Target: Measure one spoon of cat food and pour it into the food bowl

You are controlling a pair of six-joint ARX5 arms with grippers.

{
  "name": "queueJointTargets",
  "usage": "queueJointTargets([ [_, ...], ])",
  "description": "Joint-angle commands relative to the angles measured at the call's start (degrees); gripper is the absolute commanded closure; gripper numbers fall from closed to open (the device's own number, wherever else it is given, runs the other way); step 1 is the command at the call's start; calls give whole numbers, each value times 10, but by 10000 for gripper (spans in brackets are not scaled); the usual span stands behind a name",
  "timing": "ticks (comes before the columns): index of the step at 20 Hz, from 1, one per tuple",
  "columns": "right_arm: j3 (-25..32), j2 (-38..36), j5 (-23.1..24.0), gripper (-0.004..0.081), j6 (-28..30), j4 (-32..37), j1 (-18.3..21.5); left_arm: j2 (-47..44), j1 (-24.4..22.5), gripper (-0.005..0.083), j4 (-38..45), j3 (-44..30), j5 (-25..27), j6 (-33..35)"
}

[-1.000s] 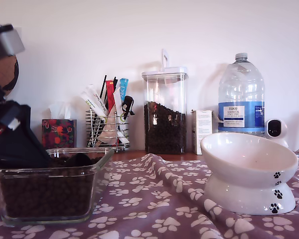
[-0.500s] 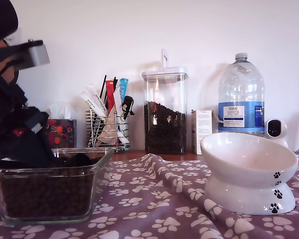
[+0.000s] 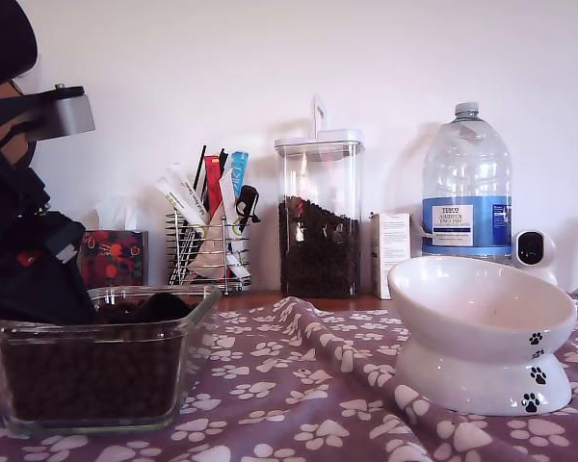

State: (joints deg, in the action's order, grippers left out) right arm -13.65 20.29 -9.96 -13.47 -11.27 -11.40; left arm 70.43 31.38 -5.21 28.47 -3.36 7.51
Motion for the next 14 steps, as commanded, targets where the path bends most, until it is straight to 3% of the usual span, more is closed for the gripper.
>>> queueJointTargets([
  [1, 1, 5, 0, 782, 1, 3, -3, 1, 3, 793, 0, 21, 1, 5],
  [11, 1, 5, -4, 783, 0, 3, -3, 1, 4, 793, -40, 45, 112, 95],
  [14, 1, 5, -4, 782, 0, 3, -3, 1, 33, 793, -37, 46, 172, 156],
])
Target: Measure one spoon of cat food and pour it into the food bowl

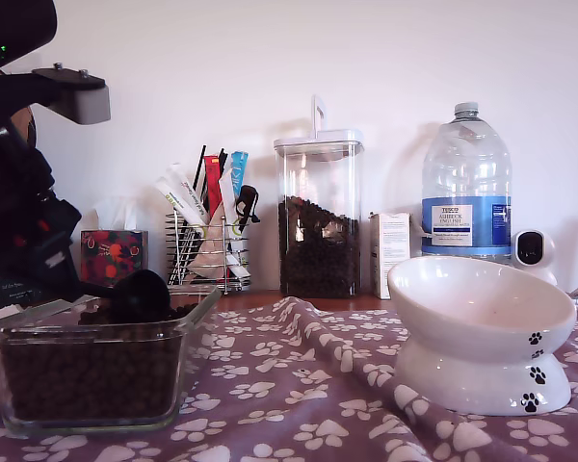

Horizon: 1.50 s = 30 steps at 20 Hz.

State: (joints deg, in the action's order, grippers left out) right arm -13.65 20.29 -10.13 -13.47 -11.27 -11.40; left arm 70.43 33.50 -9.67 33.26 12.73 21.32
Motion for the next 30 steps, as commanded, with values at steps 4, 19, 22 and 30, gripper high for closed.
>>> queueJointTargets([
  [4, 1, 5, -2, 782, 0, 3, -3, 1, 84, 793, 8, -2, 112, 156],
  [19, 1, 5, -4, 782, -1, -9, -3, 1, 116, 793, -3, -2, 213, 478],
  [22, 1, 5, -4, 783, -1, -15, -3, 1, 116, 793, -53, -2, 192, 488],
  [30, 1, 5, 2, 782, 0, -19, -3, 1, 117, 794, -111, 24, 155, 390],
])
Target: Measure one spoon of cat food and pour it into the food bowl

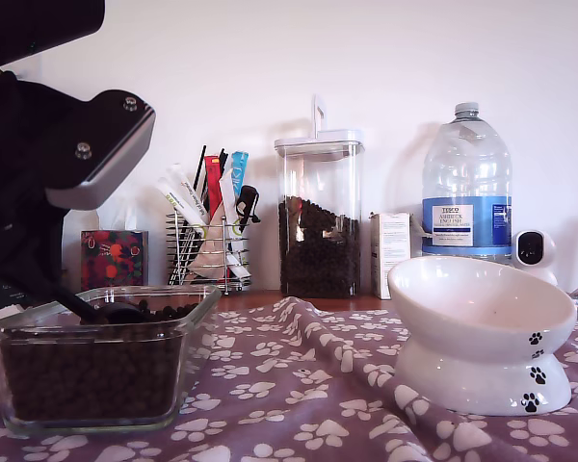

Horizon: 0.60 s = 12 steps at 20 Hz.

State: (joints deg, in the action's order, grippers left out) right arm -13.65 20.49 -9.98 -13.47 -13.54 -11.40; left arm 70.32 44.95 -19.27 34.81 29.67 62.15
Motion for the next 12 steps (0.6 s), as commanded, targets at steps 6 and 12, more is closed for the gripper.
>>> queueJointTargets([
  [6, 1, 3, 1, 782, 0, 4, -3, 2, 2, 794, -104, 59, -110, -128],
  [12, 1, 3, 0, 782, -1, 4, -3, 21, -14, 794, -156, 59, -116, -205],
])
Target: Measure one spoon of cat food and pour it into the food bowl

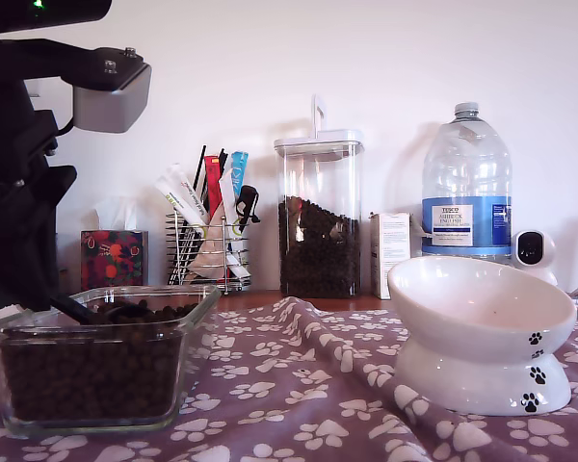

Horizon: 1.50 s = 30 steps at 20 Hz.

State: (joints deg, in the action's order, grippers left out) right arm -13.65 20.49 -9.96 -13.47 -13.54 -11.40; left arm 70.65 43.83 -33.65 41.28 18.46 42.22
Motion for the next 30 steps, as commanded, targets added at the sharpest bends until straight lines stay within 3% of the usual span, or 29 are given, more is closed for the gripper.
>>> queueJointTargets([
  [1, 1, 3, 0, 782, -1, 4, -3, 18, -5, 794, -11, -5, -5, -18],
  [4, 1, 3, 0, 783, -1, 3, -3, 18, -14, 794, -14, -5, -16, -61],
  [10, 1, 3, 0, 782, -2, -9, -3, 18, -26, 794, -27, 0, -85, -141],
  [18, 1, 3, -2, 783, -3, -9, -6, 18, -76, 794, -27, 1, -165, -225],
  [30, 1, 3, -2, 783, -3, -9, -6, 19, -151, 794, -24, 1, -276, -275],
])
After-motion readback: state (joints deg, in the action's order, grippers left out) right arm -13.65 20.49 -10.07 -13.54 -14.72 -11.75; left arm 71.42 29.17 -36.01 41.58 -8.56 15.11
